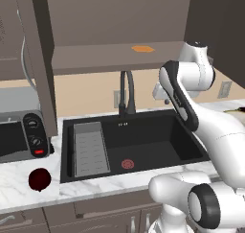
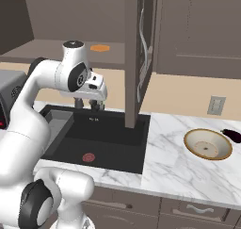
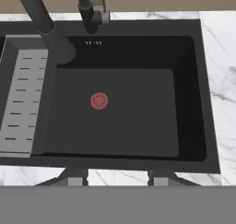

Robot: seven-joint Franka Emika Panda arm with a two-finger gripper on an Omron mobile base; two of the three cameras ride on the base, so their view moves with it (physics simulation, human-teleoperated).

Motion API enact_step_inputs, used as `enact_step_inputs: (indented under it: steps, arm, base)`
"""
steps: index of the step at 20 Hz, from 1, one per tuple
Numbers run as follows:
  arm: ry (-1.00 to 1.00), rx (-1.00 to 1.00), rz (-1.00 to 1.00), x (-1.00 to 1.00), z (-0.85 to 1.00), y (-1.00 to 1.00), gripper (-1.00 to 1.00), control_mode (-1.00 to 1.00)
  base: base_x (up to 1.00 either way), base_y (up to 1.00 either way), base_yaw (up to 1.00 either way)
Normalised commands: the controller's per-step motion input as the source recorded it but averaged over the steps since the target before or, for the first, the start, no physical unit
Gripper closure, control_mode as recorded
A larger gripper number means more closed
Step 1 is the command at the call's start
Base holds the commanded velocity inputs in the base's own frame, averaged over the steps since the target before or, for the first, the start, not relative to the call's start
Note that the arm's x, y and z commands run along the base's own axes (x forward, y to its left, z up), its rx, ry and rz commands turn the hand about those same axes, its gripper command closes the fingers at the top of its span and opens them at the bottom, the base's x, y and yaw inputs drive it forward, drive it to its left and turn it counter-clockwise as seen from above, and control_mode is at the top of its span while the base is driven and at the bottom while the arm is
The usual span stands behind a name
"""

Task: Pick the mug and place it in the sink. Pick the bowl and place it in the open cabinet and then close the cabinet.

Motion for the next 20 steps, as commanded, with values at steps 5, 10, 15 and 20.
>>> enact_step_inputs:
  steps: [5, 10, 15, 20]
  arm:
    - [0.0, 0.0, 0.0, -0.13, -0.04, 0.08, -1.0, -1.0]
    - [-0.03, 0.0, 0.0, -0.3, -0.01, 0.17, -1.0, -1.0]
    - [0.0, 0.0, 0.0, -0.28, -0.02, 0.26, -1.0, -1.0]
    - [0.0, 0.0, 0.01, -0.27, -0.11, 0.33, -1.0, -1.0]
  base:
    - [0.0, 0.0, 0.0]
    - [0.0, 0.0, 0.0]
    - [0.0, 0.0, 0.0]
    - [0.0, 0.0, 0.0]
